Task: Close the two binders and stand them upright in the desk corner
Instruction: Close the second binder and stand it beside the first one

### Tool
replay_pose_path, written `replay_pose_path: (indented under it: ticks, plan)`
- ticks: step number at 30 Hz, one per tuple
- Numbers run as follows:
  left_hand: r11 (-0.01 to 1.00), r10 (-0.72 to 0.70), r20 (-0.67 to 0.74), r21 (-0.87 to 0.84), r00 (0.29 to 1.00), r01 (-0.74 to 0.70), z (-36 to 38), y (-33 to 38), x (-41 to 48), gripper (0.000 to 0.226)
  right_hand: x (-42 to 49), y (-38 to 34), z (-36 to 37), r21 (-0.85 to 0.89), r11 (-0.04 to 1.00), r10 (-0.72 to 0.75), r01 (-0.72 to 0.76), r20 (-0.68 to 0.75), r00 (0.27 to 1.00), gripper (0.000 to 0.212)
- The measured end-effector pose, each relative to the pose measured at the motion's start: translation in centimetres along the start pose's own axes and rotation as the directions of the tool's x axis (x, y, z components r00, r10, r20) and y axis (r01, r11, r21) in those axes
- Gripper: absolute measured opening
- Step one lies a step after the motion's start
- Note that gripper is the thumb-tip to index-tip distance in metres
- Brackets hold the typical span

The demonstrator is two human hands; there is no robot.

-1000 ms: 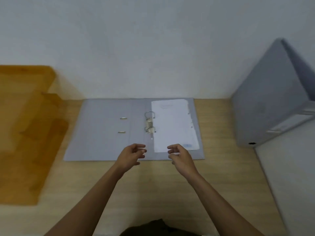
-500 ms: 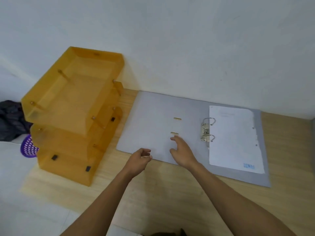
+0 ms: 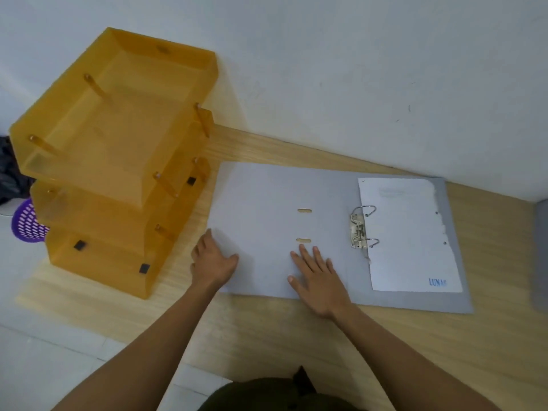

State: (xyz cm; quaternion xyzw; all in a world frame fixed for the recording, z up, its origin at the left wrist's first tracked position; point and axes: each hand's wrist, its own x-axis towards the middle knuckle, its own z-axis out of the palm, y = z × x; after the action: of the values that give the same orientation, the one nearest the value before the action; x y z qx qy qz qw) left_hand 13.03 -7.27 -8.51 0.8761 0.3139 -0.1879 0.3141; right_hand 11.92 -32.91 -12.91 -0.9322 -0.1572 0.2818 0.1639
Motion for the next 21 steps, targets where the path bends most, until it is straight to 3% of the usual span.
replay_pose_path:
  ticks: [4, 6, 8, 10, 12, 15, 18, 21]
  plan:
    - [0.997, -0.062, -0.063, -0.042, 0.996, 0.060, 1.3, -0.6, -0.6, 0.106, -2.9, -0.5, 0.9, 0.135, 0.990, 0.047, -0.033, -0.101, 0.994, 0.065]
    - [0.987, -0.146, -0.103, -0.076, 0.984, 0.139, 1.2, -1.2, -0.7, 0.101, -2.6, -1.6, 0.5, 0.202, 0.979, 0.062, -0.034, -0.135, 0.989, 0.060]
    - [0.966, -0.200, -0.047, -0.175, 0.979, 0.189, 0.6, -2.1, -0.6, 0.087, -2.0, -2.8, -0.1, 0.289, 0.957, 0.037, -0.005, -0.106, 0.994, 0.058]
    - [0.942, -0.109, 0.082, -0.310, 0.991, 0.130, -0.3, -2.7, -1.0, 0.072, -1.5, -4.0, -0.5, 0.369, 0.930, 0.020, 0.004, -0.059, 0.998, 0.057]
    - [0.920, 0.014, 0.119, -0.390, 0.993, 0.034, -1.6, -2.6, -2.0, 0.063, -1.1, -5.4, -1.2, 0.405, 0.914, 0.019, 0.003, -0.049, 0.999, 0.056]
    - [0.864, 0.168, 0.065, -0.490, 0.984, -0.115, -3.6, -1.2, -3.5, 0.052, -0.3, -8.1, -2.9, 0.474, 0.881, 0.018, 0.007, -0.048, 0.999, 0.060]
    - [0.813, 0.237, 0.002, -0.548, 0.972, -0.197, -6.2, 0.4, -4.6, 0.041, 0.0, -10.6, -4.9, 0.558, 0.829, -0.006, 0.038, -0.060, 0.998, 0.065]
    - [0.788, 0.295, -0.057, -0.551, 0.954, -0.276, -10.1, 1.9, -5.1, 0.017, -0.2, -13.1, -6.8, 0.614, 0.783, -0.051, 0.102, -0.100, 0.994, 0.065]
